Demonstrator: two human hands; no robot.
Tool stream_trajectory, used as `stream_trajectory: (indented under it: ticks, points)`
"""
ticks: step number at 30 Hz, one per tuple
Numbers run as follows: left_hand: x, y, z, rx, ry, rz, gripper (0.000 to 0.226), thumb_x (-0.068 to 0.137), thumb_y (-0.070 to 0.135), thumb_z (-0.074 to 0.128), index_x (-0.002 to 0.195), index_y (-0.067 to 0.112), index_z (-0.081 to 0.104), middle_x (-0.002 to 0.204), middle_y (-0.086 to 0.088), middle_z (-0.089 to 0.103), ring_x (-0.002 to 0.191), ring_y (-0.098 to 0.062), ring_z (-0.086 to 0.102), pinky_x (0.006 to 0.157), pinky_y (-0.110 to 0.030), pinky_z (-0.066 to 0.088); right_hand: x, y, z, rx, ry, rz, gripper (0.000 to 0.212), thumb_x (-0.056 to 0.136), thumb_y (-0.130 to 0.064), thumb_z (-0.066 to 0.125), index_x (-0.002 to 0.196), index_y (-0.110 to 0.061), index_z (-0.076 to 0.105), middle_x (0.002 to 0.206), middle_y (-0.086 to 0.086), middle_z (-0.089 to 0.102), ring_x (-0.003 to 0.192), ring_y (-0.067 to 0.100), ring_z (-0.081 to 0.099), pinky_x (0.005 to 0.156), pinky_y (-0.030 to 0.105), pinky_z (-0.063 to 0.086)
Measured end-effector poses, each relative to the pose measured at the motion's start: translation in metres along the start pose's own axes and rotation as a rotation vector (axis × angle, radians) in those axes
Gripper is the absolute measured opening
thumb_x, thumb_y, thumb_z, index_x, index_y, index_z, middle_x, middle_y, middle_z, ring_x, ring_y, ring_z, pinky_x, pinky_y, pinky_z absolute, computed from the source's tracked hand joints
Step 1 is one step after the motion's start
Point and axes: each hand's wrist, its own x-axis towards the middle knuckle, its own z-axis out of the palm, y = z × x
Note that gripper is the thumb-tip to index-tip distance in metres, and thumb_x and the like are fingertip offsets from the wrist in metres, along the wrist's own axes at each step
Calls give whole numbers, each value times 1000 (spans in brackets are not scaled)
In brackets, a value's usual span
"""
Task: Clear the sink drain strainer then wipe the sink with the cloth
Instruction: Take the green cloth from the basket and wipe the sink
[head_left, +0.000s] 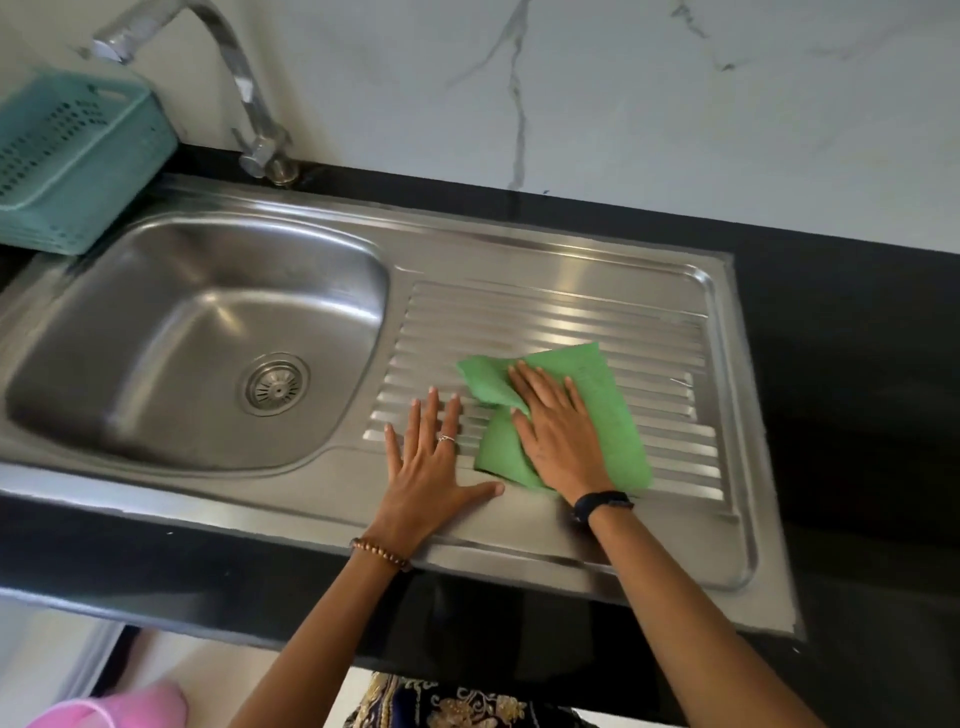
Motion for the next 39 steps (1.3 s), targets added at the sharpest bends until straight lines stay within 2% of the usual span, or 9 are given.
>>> stream_trajectory:
  ticks: [4,7,9,14,16,21,28,33,39]
  points:
    - [-2,33,20,58,-48,60,96,72,78,36,145,35,-10,155,0,-22,142,-21,-23,110,-50,-19,-37,71,-25,5,39,177,51,99,-30,32,147,-21,20,156,-1,22,144,16,18,119,38,2]
    - [-7,40,24,137,-52,79,112,48,93,-7,143,34,-18,148,1,-31,141,-21,-24,110,-53,-18,-52,91,-35,-10,56,283,51,100,-30,30,148,-20,16,157,0,19,145,17,15,119,40,3]
    - [-9,39,22,144,-56,86,118,38,93,-19,140,32,-22,151,0,-27,142,-23,-22,110,-52,-18,-66,90,-36,-13,73,364,52,100,-32,27,148,-18,16,157,1,18,145,18,15,119,43,2]
    - [-4,31,23,116,-76,107,109,50,94,-4,138,31,-23,151,1,-27,139,-19,-26,108,-49,-22,-109,74,-30,-69,57,452,68,89,-48,0,148,-17,11,158,3,13,145,20,12,118,42,0]
    - [-3,21,22,92,-53,95,102,65,89,19,138,31,-23,151,1,-27,136,-17,-28,107,-48,-23,-102,74,-29,-89,46,483,64,92,-45,5,149,-16,10,158,4,10,146,20,11,119,45,1]
    - [-9,-23,1,84,17,-41,102,73,80,35,144,27,-16,153,-2,-26,135,-17,-28,107,-52,-21,-55,60,-27,-61,50,565,57,99,-36,24,149,-13,9,159,7,7,146,25,8,117,51,0]
    - [-23,-64,-24,94,89,-298,124,54,90,30,148,17,-6,159,-6,-6,146,-19,-7,106,-59,-19,-4,-50,14,-91,-49,209,61,96,-44,20,148,-14,9,159,7,2,146,25,4,115,52,-6]
    - [-23,-68,-23,21,83,-304,130,52,89,39,148,14,-2,159,-3,-1,146,-14,-2,113,-56,-9,51,-118,30,-53,-110,7,60,97,-43,24,148,-14,12,159,6,4,146,25,1,114,53,-9]
    - [-24,-65,-23,-53,140,-320,141,47,84,53,146,9,-15,158,-8,-12,146,-19,-10,115,-51,-7,51,-132,35,-128,-187,-284,60,96,-39,30,148,-16,12,159,1,9,146,23,5,116,53,-4]
